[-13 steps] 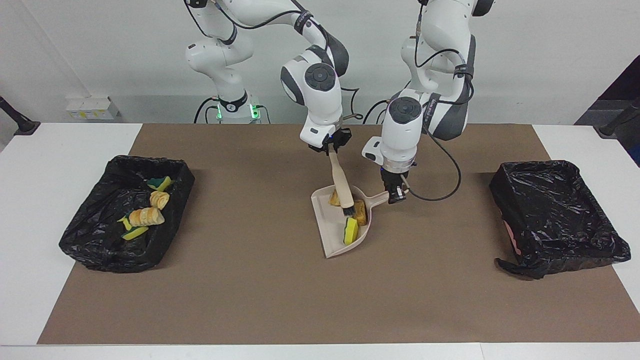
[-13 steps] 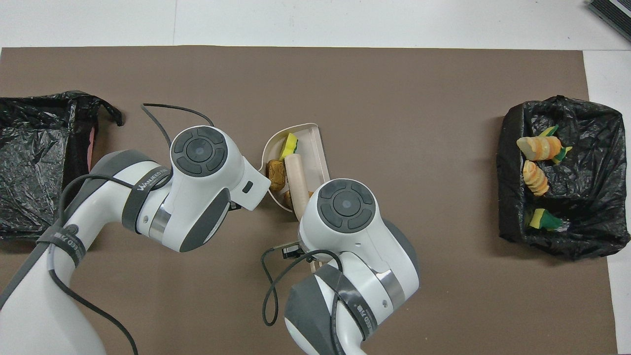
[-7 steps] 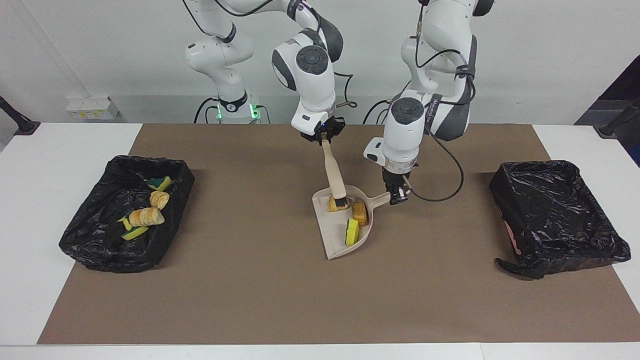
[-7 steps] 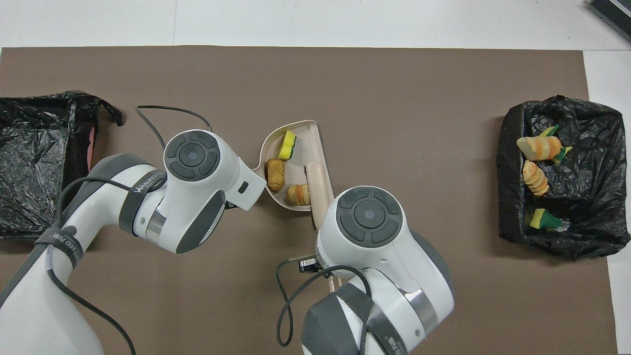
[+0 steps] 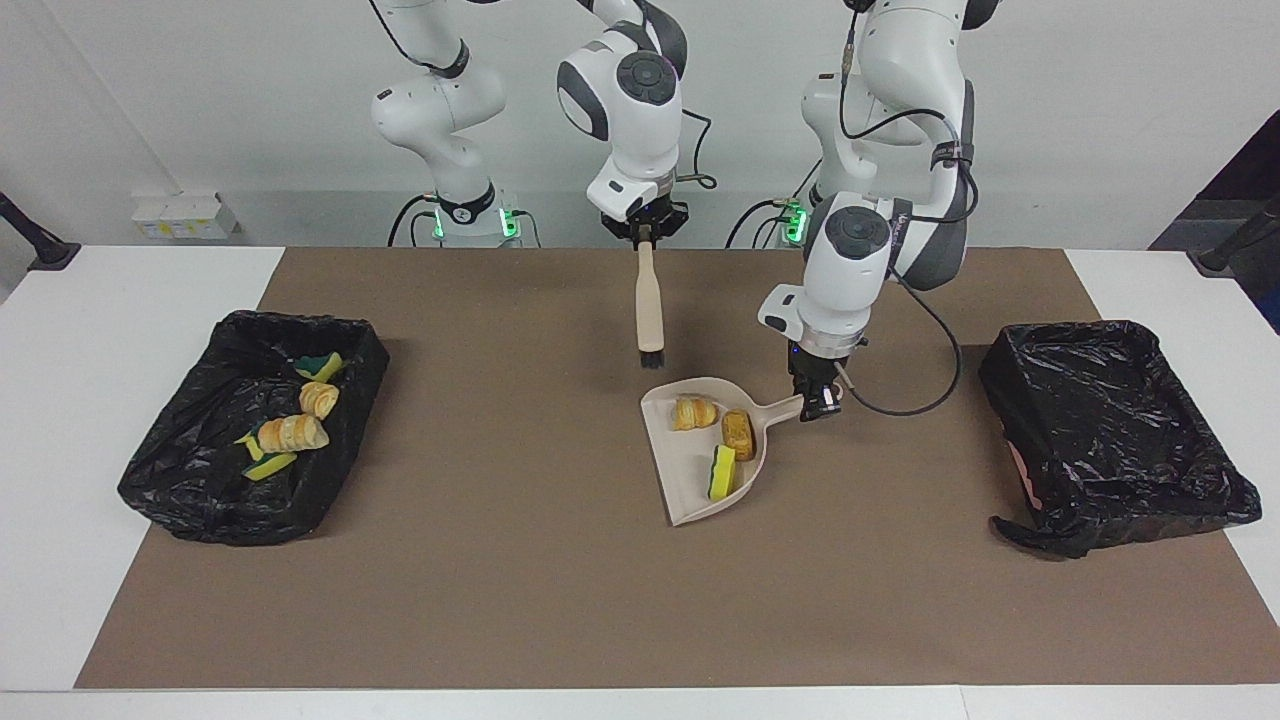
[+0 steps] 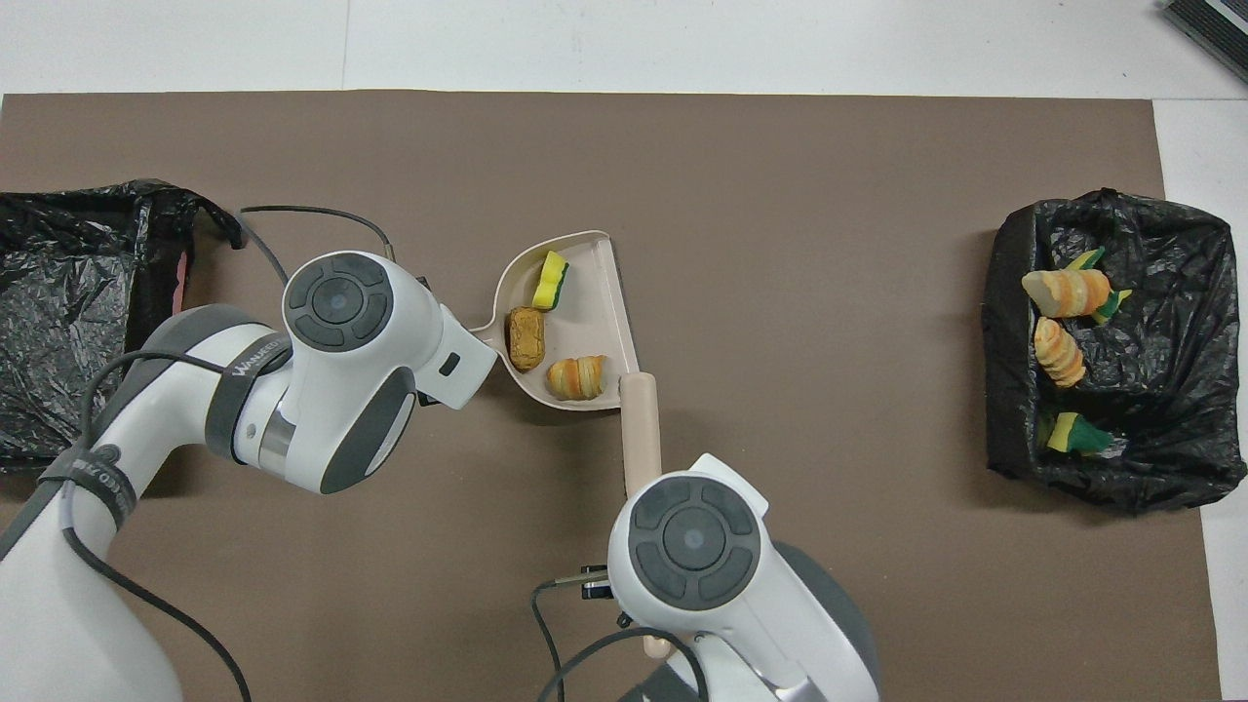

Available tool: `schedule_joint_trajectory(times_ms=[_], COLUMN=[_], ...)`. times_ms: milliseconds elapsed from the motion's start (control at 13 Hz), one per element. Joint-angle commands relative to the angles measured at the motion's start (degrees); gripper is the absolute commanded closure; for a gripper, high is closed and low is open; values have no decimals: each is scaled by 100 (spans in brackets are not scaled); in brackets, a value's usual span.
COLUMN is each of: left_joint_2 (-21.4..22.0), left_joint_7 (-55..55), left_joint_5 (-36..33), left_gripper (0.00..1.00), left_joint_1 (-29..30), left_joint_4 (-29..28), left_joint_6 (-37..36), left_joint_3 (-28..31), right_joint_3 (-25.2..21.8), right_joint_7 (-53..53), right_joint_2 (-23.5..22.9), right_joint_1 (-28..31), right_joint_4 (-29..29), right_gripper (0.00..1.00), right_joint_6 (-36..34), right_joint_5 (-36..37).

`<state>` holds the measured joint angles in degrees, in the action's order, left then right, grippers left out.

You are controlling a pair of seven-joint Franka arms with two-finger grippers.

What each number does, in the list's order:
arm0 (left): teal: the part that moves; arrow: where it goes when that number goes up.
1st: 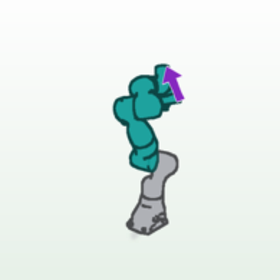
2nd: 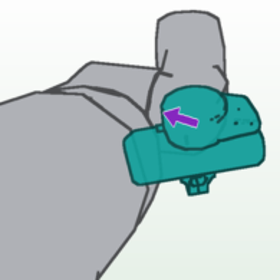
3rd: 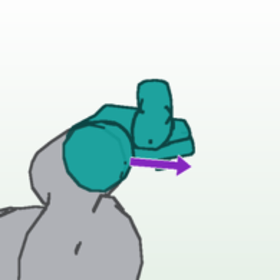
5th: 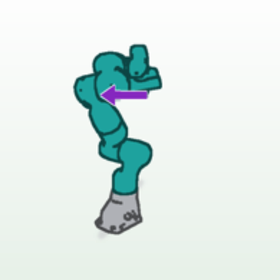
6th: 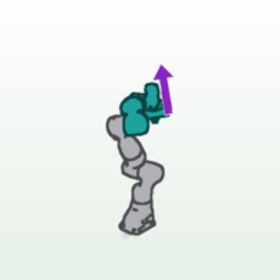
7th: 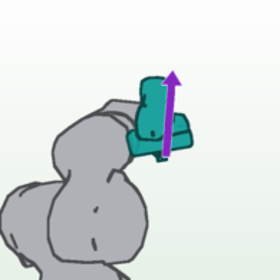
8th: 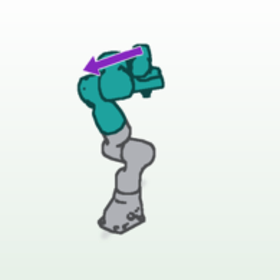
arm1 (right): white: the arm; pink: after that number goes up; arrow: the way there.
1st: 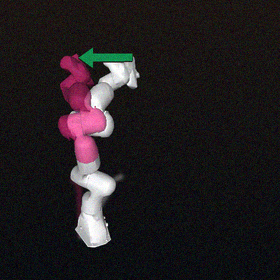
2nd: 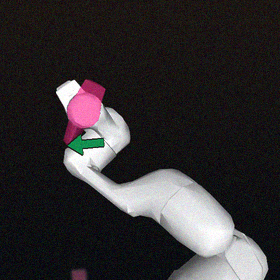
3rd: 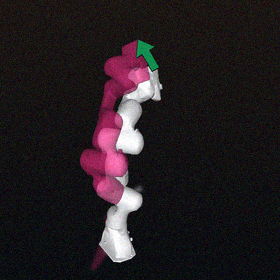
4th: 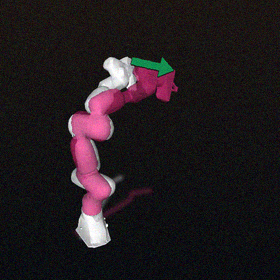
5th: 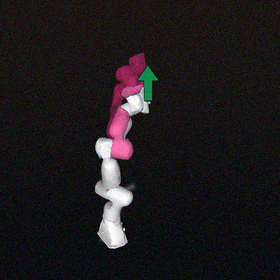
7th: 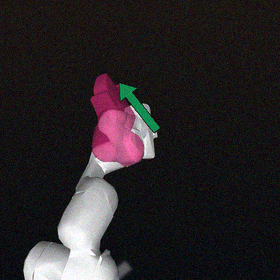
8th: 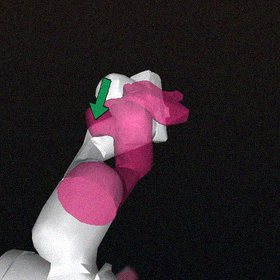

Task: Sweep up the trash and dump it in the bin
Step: 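Lift the dustpan with the left gripper while the right gripper withdraws the brush, then carry the dustpan over the black bin nearest the left arm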

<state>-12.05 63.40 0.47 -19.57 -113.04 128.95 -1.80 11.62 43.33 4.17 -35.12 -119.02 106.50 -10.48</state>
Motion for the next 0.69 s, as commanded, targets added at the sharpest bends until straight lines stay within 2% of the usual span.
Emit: schedule_joint_trajectory(times_ms=[0,307,614], left_joint_2=[89,141,132], left_joint_7=[759,1341,1727], left_joint_5=[671,963,1007], left_gripper=[100,100,100], left_joint_1=[313,892,1569], left_joint_4=[-175,105,983], left_joint_6=[376,-35,-1106], left_joint_3=[-31,-57,-48], right_joint_3=[7,7,15], right_joint_7=[509,896,1203], right_joint_2=[163,145,-74], right_joint_1=[-354,-812,-1251], right_joint_4=[-262,-587,-622], right_gripper=[100,100,100], right_joint_6=[256,616,933], right_joint_5=[81,29,-33])
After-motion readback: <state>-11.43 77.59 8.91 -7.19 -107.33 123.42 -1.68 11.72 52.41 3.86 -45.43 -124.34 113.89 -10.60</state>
